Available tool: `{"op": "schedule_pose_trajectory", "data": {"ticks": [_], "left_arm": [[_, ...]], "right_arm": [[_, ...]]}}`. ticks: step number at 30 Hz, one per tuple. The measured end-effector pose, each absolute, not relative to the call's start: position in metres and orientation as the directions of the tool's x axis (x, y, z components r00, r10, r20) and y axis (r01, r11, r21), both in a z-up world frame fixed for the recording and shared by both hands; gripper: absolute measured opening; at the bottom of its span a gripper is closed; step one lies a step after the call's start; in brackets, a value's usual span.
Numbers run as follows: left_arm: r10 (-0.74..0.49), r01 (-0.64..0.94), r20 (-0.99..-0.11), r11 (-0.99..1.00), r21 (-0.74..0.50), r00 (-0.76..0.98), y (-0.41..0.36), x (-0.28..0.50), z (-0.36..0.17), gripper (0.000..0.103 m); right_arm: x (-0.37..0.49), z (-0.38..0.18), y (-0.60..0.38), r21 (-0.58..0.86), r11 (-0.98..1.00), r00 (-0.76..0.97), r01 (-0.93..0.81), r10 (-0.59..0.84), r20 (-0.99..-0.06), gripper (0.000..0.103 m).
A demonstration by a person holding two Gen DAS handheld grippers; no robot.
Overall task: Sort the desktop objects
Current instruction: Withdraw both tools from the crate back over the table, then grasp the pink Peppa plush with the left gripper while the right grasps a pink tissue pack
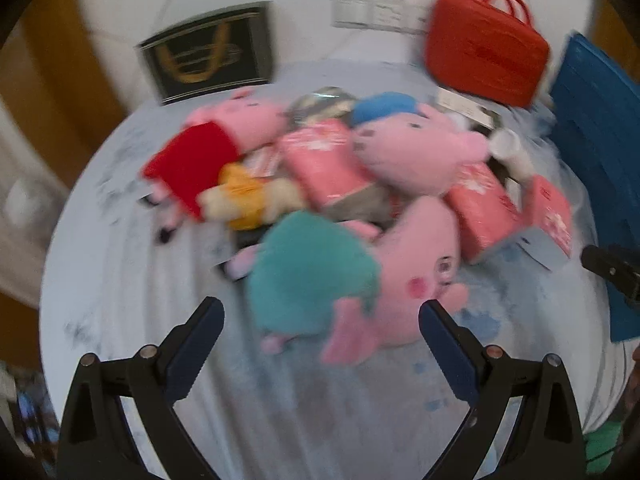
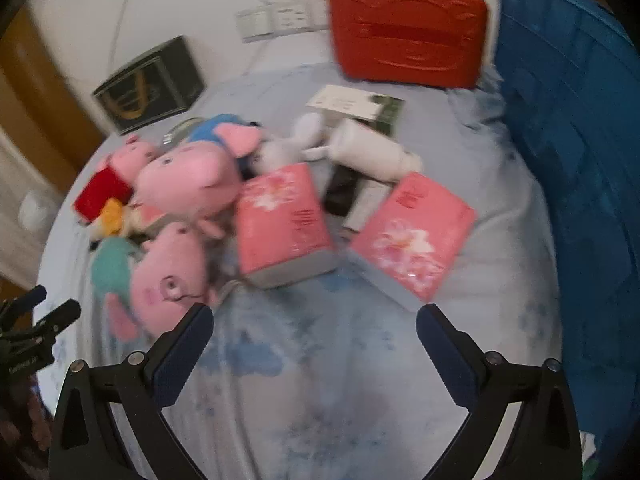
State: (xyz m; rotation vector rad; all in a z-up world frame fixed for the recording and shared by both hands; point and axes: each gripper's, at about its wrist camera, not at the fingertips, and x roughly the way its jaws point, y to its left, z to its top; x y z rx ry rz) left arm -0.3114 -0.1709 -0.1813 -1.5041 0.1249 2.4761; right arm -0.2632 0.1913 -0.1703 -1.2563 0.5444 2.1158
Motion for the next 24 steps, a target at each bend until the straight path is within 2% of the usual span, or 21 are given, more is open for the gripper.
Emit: {"op": "schedule_pose_trajectory", "data": {"ticks": [5,9,10,12,14,17,24], "left_arm": [[0.206,-0.354,-0.894,-0.933,-0.057,-0.397,-0.117,-0.33,-0.193,0.099],[0.172,-0.39,-0.914,-0.921,-0.016,-0.368,-0.084,-0.347,-0.206,0.099],[0.156,-0.389,-0.922,-0.921,-0.006,-0.355,-0.079,-0.352,-0.212,0.098],[0.134,-0.391,-0.935,-0.92,0.006,-0.33,-0.071,-0.361,-0.224,0.082],[0.12,-0.394,-0.943,-0.919,0.013,-0.311,-0.064,-0.369,-0.234,0.071],[0.134,-0.38,-0.945,-0.925,-0.011,-0.3,-0.066,-0.378,-0.24,0.068],[0.183,-0.367,-0.938,-0.928,-0.065,-0.295,-0.084,-0.383,-0.246,0.068]], "right_arm": [[-0.249,-0.176,0.213,-0.001,-0.688,-0.307,-0.726,0.325,-0.894,0.103],[-0.243,-0.177,0.229,-0.001,-0.668,-0.302,-0.744,0.338,-0.892,0.103],[-0.243,-0.178,0.232,-0.004,-0.668,-0.301,-0.745,0.341,-0.891,0.103],[-0.25,-0.18,0.234,-0.018,-0.682,-0.3,-0.731,0.344,-0.89,0.103],[-0.262,-0.184,0.234,-0.034,-0.677,-0.285,-0.736,0.355,-0.89,0.102],[-0.284,-0.194,0.233,-0.056,-0.717,-0.282,-0.695,0.342,-0.896,0.099],[-0.346,-0.221,0.226,-0.073,-0.796,-0.271,-0.6,0.289,-0.918,0.099]]}}
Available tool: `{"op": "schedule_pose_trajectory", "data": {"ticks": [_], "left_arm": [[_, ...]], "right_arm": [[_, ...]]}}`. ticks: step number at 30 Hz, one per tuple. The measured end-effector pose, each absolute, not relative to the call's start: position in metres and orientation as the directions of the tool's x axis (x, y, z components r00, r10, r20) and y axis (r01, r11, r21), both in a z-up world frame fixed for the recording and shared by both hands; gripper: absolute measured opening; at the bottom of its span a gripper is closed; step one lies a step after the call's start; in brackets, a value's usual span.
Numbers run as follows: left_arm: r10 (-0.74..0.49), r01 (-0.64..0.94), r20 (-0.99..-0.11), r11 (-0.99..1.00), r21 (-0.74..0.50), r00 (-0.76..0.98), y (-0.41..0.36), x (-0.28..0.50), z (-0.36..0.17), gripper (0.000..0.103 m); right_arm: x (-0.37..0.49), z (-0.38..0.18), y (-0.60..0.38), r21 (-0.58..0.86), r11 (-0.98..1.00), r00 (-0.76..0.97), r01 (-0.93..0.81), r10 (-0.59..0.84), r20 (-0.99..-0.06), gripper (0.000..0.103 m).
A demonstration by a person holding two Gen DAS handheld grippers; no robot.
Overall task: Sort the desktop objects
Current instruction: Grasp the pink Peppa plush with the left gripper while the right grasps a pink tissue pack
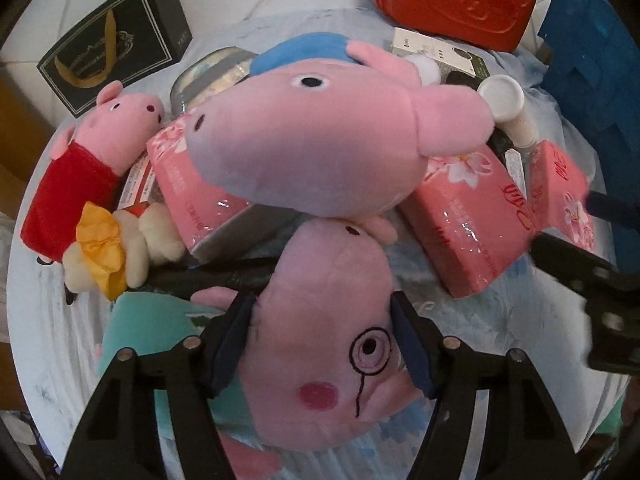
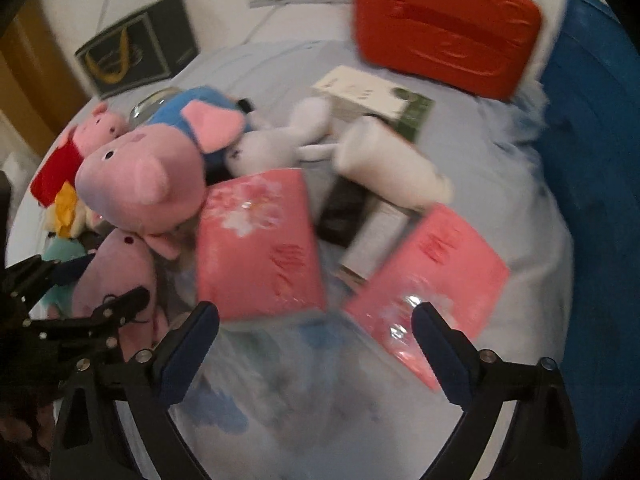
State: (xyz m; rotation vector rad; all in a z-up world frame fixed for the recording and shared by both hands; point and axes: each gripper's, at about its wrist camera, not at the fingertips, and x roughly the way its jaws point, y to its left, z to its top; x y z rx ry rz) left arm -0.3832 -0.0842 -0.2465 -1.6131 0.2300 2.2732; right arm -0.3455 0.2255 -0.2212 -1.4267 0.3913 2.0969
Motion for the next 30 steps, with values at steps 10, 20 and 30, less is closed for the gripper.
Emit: {"op": "schedule_pose_trajectory", "data": {"ticks": [10,20,30], "left_arm": [[0.199,-0.387,-0.939,-0.919,-0.079,-0.281,-0.08,-0.391,-0.255,0.069],[0.211,-0.396,-0.927,-0.915,-0.076,-0.309,-0.082,-0.386,-0.253,0.059],[0.227,-0.365,-0.868,-0.929,-0.057,-0.442,-0.103,-0.341,-0.194,0.053]], "right_arm": [[-0.391,-0.262,0.232,-0.086,-0.837,-0.187,-0.541,0.219,-0.958,0.1],[-0.389,-0.272,0.228,-0.075,-0.846,-0.185,-0.529,0.201,-0.962,0.087],[-0.328,-0.213,0.198,-0.08,-0.831,-0.275,-0.551,0.271,-0.922,0.085]]}}
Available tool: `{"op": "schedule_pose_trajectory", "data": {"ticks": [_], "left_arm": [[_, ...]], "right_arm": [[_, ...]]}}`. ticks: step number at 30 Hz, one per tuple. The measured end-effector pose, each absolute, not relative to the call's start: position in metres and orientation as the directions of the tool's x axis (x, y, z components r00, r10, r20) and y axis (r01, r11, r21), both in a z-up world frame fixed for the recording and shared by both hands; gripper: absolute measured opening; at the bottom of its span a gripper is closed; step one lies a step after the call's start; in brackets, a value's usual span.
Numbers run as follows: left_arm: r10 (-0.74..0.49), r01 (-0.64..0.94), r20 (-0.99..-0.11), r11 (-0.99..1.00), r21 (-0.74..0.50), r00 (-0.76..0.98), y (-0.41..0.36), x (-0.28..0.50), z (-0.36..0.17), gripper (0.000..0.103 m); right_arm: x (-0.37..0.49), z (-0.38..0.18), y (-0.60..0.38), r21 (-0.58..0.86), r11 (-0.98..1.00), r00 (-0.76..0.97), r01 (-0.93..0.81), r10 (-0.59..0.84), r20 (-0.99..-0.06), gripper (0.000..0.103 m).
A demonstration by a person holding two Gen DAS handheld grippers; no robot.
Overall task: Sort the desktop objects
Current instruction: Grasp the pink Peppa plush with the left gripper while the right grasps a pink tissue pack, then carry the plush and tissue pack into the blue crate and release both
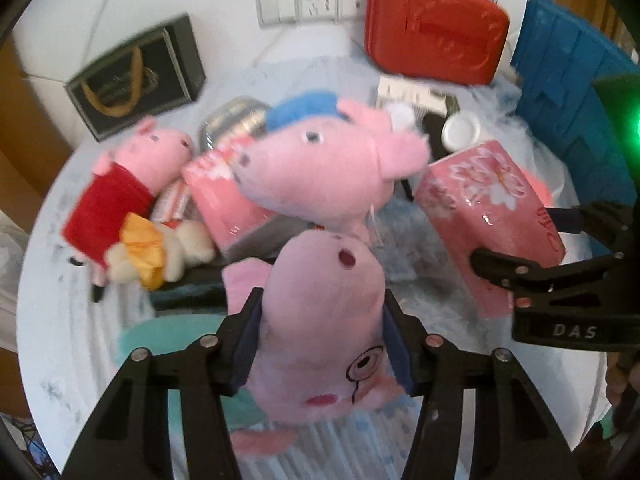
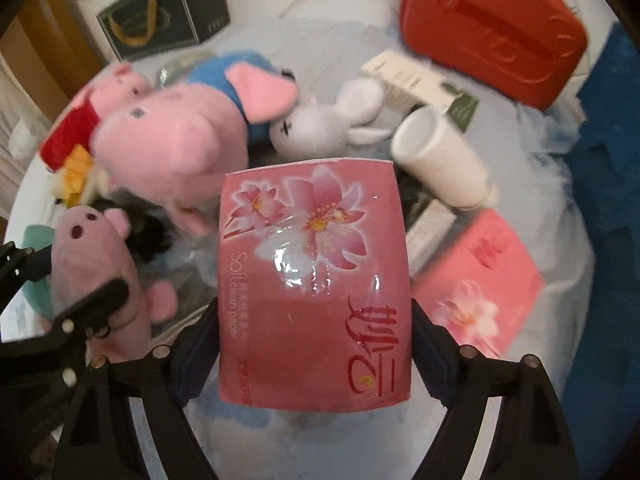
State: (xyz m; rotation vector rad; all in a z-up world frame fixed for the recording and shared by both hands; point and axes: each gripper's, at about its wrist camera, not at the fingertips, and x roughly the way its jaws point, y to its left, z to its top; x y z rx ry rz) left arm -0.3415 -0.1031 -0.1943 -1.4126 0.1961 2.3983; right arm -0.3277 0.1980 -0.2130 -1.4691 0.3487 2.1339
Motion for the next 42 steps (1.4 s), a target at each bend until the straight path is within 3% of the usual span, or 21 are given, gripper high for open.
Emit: {"op": "schedule_pose_trajectory", "data": {"ticks": [11,27,42], "left_arm": [[0.229,-0.295,-0.715,-0.955,-0.034,-0.66,-0.121,-0.289,-0.103,0.051],[0.203,-0.239,-0.531,-0.971,-0.001,-0.823,-0.085,-0.218,-0.009,0.051],[0.437,-0.47,-0.359,-0.882,0.005,-0.824,0.0,-0.165,0.069,0.051]], "right_arm": [[-0.294,-0.117,0.153,-0.12,-0.827,-0.44,-0.549,0.408,-0.8,0.085],[-0.211,-0.012,0.129,-0.192,-0.805,-0.592,-0.561,0.552,-0.587,0.085],[-0.093,0.064,0.142,-0.2,-0.587,-0.472,-0.785,0.775,-0.421,0.085]]}}
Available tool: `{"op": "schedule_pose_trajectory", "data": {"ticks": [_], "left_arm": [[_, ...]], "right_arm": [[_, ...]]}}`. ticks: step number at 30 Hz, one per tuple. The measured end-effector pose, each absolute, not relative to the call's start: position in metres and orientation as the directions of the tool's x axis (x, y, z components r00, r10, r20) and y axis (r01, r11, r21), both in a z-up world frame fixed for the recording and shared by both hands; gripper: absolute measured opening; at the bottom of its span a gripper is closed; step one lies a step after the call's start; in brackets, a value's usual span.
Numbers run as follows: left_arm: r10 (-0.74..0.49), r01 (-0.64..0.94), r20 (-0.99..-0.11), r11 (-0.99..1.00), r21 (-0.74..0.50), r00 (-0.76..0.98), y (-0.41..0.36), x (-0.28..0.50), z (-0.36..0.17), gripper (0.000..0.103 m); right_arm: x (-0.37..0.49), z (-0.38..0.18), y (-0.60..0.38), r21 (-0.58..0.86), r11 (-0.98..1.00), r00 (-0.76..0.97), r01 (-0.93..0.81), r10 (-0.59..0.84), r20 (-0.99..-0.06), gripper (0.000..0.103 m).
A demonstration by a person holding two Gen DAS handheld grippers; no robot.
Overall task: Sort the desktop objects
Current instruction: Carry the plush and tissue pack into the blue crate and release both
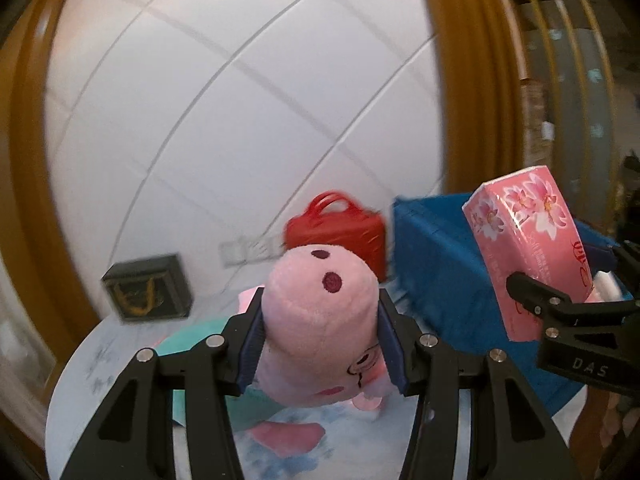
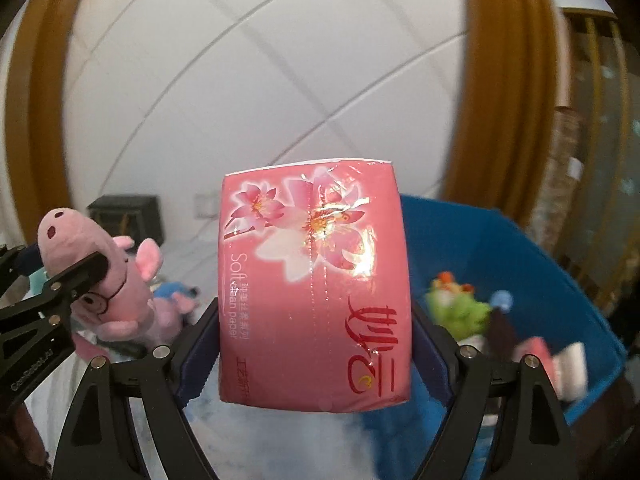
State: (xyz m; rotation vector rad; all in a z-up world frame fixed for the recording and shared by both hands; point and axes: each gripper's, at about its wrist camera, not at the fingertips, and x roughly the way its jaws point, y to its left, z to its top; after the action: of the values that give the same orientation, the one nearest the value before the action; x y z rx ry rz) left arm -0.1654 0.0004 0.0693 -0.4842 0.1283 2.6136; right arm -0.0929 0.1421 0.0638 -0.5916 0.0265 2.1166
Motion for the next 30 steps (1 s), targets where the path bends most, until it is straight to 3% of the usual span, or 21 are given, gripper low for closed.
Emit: {"op": "schedule_pose_trajectory", "data": {"ticks": [13,19,26,30], "left_arm": [[0.617,-0.634,-0.235,-0.773,-0.003,-0.751,0.23,-0.09,0.122,0.051],[0.563,-0.598,-0.297,-0.801,0.034,-0.771,0.321,-0.068,0.111,0.05],[0.508,-0.582,-0.412,-0.81,0.07,-0.757,0.372,-0.057,0.084,0.05],[0.492,-0.576,-0.461,-0.816,0.05,-0.738,0.381,-0.049,0.073,0.06]], "right_arm": [[0.077,0.108,0.279,-0.25,-0.41,-0.319,-0.877,0.887,-0.334,0.085],[0.129,0.102,0.361,-0.287,-0.428,-0.301,-0.857,0.868,-0.396,0.085],[0.149,0.066,0.403,-0.278,-0.507,-0.328,-0.816,0.802,-0.5,0.085],[0.163,0.057,0.415,-0.266,-0.531,-0.339,-0.805,0.778,-0.528,0.085]]}}
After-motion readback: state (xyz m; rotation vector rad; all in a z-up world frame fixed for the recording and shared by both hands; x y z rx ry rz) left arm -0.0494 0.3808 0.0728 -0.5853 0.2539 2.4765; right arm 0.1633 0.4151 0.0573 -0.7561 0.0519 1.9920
